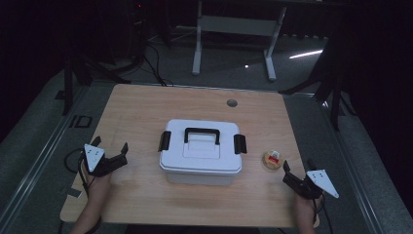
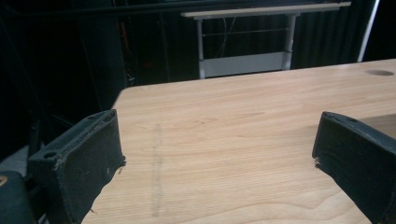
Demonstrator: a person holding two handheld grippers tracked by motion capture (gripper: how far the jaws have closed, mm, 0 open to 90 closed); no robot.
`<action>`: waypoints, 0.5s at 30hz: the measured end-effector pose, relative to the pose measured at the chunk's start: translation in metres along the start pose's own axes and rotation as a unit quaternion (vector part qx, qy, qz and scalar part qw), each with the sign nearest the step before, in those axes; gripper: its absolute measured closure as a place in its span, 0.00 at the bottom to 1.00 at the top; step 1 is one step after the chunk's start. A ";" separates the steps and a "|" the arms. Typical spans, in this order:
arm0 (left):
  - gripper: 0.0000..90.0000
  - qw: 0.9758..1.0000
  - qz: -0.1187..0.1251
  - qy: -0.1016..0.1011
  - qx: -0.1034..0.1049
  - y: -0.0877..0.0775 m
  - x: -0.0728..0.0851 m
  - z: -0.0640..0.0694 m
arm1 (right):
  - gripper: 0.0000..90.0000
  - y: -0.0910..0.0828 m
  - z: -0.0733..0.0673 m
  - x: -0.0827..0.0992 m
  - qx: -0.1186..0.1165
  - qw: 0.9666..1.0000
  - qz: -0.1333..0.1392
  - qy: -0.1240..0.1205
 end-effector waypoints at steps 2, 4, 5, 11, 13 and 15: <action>0.01 1.000 0.002 -0.006 0.000 0.001 -0.001 0.002 | 0.15 0.000 -0.001 0.001 -0.003 1.000 -0.002 -0.002; 0.01 1.000 0.008 -0.015 0.003 0.001 -0.004 0.006 | 0.15 0.002 -0.004 0.002 -0.009 1.000 -0.009 -0.012; 0.01 1.000 0.006 -0.015 0.004 0.001 -0.005 0.007 | 0.15 0.002 -0.005 0.002 -0.010 1.000 -0.011 -0.015; 0.01 0.998 -0.058 -0.015 -0.002 0.008 -0.006 0.009 | 0.15 0.003 0.001 0.004 -0.011 1.000 -0.023 0.008; 0.01 0.997 -0.078 -0.012 0.002 0.011 -0.007 0.009 | 0.15 0.003 0.001 0.004 -0.009 1.000 -0.023 0.005; 0.01 0.997 -0.073 -0.012 0.007 0.011 -0.007 0.009 | 0.15 0.003 0.000 0.004 -0.012 1.000 -0.027 0.005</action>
Point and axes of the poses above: each handheld gripper's, and its own axes: y roughly forward along the jaws, x roughly out of its underside, z roughly to its right, the point moved 1 cm from there along y, roughly forward along the jaws, and after that the axes turned 13 degrees about x, right-handed, at the moved point
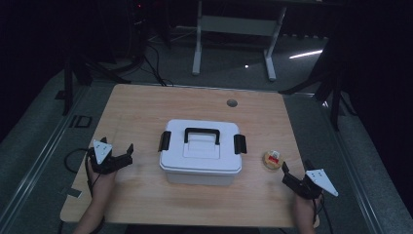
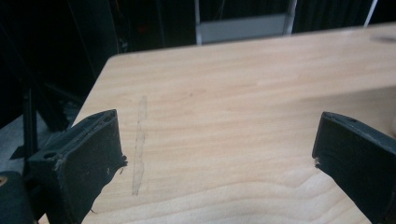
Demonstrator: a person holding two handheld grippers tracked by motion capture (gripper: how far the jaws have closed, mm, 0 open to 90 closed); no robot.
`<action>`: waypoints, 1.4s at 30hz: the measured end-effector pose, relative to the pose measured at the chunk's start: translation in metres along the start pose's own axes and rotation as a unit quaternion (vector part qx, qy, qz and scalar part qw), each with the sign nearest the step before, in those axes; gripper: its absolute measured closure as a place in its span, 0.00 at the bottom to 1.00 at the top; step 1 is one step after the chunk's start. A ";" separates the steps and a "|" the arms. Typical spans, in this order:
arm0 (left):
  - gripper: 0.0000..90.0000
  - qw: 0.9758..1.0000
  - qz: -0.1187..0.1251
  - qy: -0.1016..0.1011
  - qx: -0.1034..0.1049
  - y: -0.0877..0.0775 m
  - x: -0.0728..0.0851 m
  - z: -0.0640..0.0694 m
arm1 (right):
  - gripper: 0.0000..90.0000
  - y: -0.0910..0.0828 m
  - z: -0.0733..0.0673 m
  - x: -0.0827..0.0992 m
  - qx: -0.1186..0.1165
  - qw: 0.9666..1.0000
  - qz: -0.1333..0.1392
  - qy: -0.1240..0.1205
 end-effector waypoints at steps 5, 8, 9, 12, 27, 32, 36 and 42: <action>0.01 1.000 0.021 0.003 0.018 -0.002 -0.004 0.001 | 0.15 0.001 0.001 0.000 -0.007 1.000 -0.002 0.003; 0.01 0.999 0.011 0.009 0.041 0.000 -0.006 0.003 | 0.15 0.001 0.001 0.001 -0.009 1.000 -0.006 0.003; 0.01 0.999 0.004 0.013 0.051 0.001 -0.007 0.003 | 0.15 0.001 0.001 0.001 -0.010 1.000 -0.007 0.002; 0.01 0.997 -0.010 0.013 0.074 0.001 -0.007 0.002 | 0.15 0.001 0.001 0.000 -0.014 1.000 -0.005 0.000; 0.02 0.955 -0.125 0.097 0.250 0.007 -0.021 -0.008 | 0.15 0.003 0.000 0.001 -0.039 0.999 -0.013 -0.005; 0.02 0.932 -0.183 0.140 0.278 0.007 -0.028 -0.010 | 0.15 0.003 -0.001 0.001 -0.042 0.999 -0.014 -0.008; 0.02 0.918 -0.217 0.166 0.286 0.007 -0.032 -0.010 | 0.15 0.003 -0.001 0.001 -0.043 0.999 -0.015 -0.009; 0.02 0.893 -0.282 0.201 0.288 0.008 -0.043 -0.013 | 0.15 0.003 -0.001 0.001 -0.045 0.999 -0.015 -0.010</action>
Point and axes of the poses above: each handheld gripper's, and its own axes: y roughly forward along the jaws, x roughly out of its underside, z roughly to its right, the point moved 1 cm from there along y, roughly forward along the jaws, and after that the axes turned 13 degrees about x, right-handed, at the moved point
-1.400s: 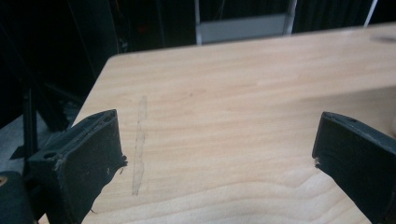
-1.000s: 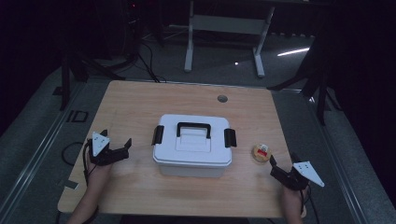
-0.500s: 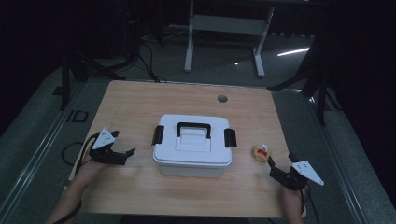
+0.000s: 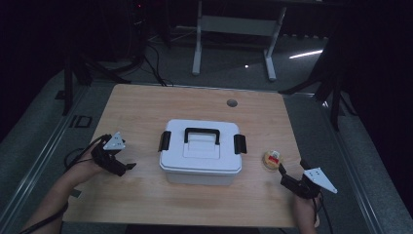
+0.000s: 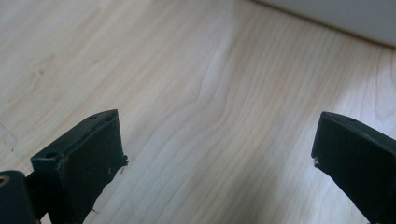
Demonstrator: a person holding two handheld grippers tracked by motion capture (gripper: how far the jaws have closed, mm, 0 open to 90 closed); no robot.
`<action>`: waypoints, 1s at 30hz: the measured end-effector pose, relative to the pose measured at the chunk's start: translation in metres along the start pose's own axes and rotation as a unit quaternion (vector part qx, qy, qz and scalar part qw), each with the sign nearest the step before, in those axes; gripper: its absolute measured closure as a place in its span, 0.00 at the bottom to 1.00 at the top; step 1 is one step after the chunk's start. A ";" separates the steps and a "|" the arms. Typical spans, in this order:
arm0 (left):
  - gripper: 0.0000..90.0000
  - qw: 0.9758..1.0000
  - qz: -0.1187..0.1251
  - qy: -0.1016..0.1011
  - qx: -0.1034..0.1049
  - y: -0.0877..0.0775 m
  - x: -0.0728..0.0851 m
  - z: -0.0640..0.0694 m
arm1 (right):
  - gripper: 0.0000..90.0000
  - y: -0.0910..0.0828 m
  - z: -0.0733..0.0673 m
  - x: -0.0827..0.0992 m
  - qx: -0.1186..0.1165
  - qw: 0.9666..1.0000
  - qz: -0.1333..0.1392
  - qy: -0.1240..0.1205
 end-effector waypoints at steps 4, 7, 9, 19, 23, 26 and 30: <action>0.02 0.998 -0.053 0.014 0.002 -0.004 -0.003 -0.005 | 0.15 0.000 0.000 0.000 -0.001 1.000 0.000 -0.002; 0.02 0.995 -0.098 0.028 0.009 -0.009 -0.010 -0.006 | 0.15 0.000 0.000 0.000 -0.002 1.000 -0.001 -0.003; 0.02 0.992 -0.120 0.038 0.017 -0.011 -0.013 -0.005 | 0.15 0.000 -0.001 0.000 -0.003 1.000 -0.002 -0.003; 0.02 0.976 -0.207 0.043 0.046 -0.014 -0.021 -0.005 | 0.15 0.000 -0.001 0.000 -0.005 1.000 -0.003 -0.003; 0.02 0.969 -0.240 0.044 0.049 -0.016 -0.021 -0.005 | 0.15 0.000 -0.001 0.000 -0.005 1.000 -0.002 -0.003; 0.02 0.967 -0.248 0.013 0.061 -0.017 -0.022 -0.006 | 0.15 0.000 -0.001 0.000 -0.005 1.000 -0.002 -0.003; 0.05 0.963 -0.261 -0.032 0.065 -0.022 -0.025 -0.009 | 0.15 0.000 -0.001 0.000 -0.004 1.000 -0.003 -0.003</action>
Point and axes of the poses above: each handheld gripper's, and its own axes: y roughly forward along the jaws, x roughly out of its underside, z roughly to its right, the point moved 1 cm from there along y, roughly forward along the jaws, and after that the axes turned 13 degrees about x, right-handed, at the moved point
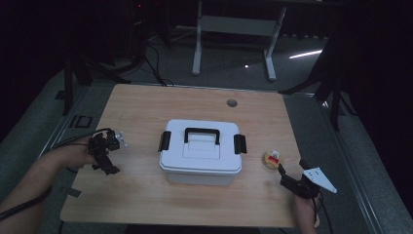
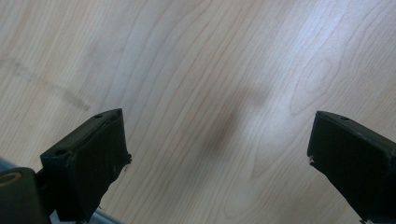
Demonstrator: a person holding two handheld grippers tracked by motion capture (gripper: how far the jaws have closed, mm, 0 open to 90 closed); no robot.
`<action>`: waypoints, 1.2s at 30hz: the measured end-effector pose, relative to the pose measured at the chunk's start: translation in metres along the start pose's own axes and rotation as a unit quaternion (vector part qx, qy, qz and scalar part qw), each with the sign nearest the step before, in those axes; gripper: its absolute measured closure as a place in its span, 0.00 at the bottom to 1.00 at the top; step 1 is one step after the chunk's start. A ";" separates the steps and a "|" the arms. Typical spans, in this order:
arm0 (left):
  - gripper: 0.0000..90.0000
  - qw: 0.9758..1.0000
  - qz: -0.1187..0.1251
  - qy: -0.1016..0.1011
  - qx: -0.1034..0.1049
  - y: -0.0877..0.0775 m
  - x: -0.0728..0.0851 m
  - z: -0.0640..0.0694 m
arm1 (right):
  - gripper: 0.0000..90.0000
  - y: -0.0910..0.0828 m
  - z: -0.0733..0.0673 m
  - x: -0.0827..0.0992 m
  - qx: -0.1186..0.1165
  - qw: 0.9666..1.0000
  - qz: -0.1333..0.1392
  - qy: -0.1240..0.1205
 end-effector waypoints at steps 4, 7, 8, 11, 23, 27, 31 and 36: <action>0.06 1.000 -0.002 -0.009 -0.003 -0.009 -0.001 0.000 | 0.15 0.000 0.000 0.000 0.000 1.000 0.000 0.000; 0.06 0.999 -0.030 -0.009 0.010 -0.013 -0.002 0.001 | 0.15 0.000 0.000 0.000 0.000 1.000 0.000 0.000; 0.06 0.999 -0.030 -0.009 0.010 -0.013 -0.002 0.001 | 0.15 0.000 0.000 0.000 0.001 1.000 0.000 0.000; 0.06 0.998 -0.063 -0.007 0.019 -0.014 -0.004 0.002 | 0.15 0.000 0.000 0.000 0.001 1.000 0.000 -0.001; 0.10 0.997 -0.068 -0.008 0.020 -0.041 -0.013 0.003 | 0.15 0.000 -0.001 0.000 -0.001 1.000 -0.001 -0.004; 0.12 0.998 -0.063 0.000 0.027 -0.050 -0.017 0.007 | 0.15 0.000 -0.001 0.000 -0.002 1.000 -0.001 -0.003; 0.12 0.998 -0.053 -0.002 0.030 -0.058 -0.020 0.009 | 0.15 0.000 -0.001 0.000 -0.003 1.000 -0.001 -0.004; 0.13 0.998 -0.052 0.006 0.032 -0.072 -0.028 0.013 | 0.15 0.000 -0.001 0.000 -0.007 1.000 -0.002 -0.006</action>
Point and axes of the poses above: each handheld gripper's, and its own axes: y roughly forward along the jaws, x roughly out of its underside, z roughly to its right, the point moved 1 cm from there along y, roughly forward along the jaws, and after that the axes turned 13 degrees about x, right-handed, at the moved point
